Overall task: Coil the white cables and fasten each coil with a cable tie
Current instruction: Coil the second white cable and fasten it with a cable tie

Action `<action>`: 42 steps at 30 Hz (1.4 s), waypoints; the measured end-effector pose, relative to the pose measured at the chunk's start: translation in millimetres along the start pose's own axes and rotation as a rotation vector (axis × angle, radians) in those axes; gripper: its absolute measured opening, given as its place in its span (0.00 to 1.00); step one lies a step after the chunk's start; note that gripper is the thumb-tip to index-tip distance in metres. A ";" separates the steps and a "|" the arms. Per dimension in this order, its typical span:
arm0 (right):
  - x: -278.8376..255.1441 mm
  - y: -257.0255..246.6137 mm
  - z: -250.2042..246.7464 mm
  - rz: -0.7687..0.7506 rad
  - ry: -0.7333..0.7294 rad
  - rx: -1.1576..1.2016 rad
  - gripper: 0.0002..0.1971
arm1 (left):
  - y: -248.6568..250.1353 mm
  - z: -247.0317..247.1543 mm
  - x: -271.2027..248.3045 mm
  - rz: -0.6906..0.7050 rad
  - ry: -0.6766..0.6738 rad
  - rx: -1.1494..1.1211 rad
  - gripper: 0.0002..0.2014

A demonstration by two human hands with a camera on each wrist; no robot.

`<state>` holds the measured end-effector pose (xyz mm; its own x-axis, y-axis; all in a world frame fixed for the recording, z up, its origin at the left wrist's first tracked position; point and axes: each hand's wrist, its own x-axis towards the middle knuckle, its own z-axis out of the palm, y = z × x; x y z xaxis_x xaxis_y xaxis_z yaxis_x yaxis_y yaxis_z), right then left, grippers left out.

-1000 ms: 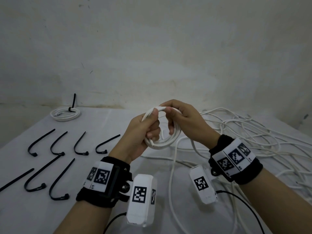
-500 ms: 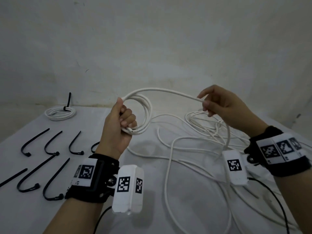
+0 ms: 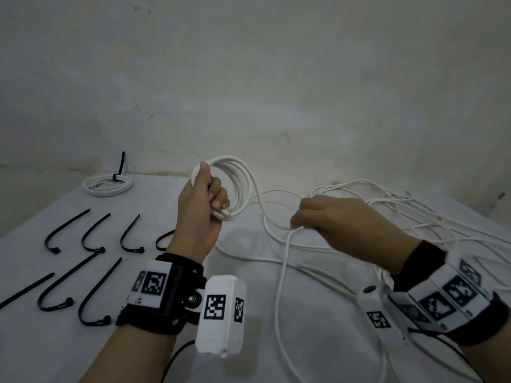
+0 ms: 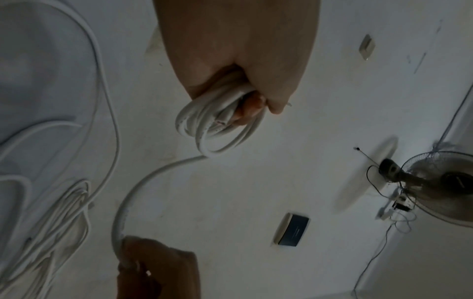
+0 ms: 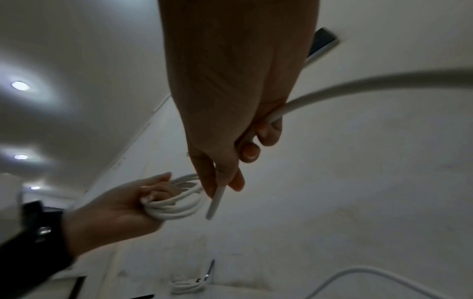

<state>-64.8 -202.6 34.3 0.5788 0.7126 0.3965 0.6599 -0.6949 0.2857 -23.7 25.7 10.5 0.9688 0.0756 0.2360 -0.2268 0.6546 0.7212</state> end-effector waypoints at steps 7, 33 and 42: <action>26.5 -37.4 -18.7 -0.201 0.060 0.042 0.09 | -12.8 14.8 -15.2 0.066 -0.128 0.342 0.19; 44.2 11.1 -15.5 0.164 0.296 0.413 0.05 | -4.2 21.4 -28.5 -0.258 -0.395 0.146 0.16; 32.6 14.4 -10.3 0.422 0.137 0.502 0.09 | -3.0 23.2 -29.6 -0.310 -0.361 0.035 0.17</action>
<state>-41.3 -190.4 60.3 0.7917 0.3479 0.5021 0.5525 -0.7584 -0.3457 -53.9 4.1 16.4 0.8959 -0.3897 0.2136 0.0580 0.5791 0.8132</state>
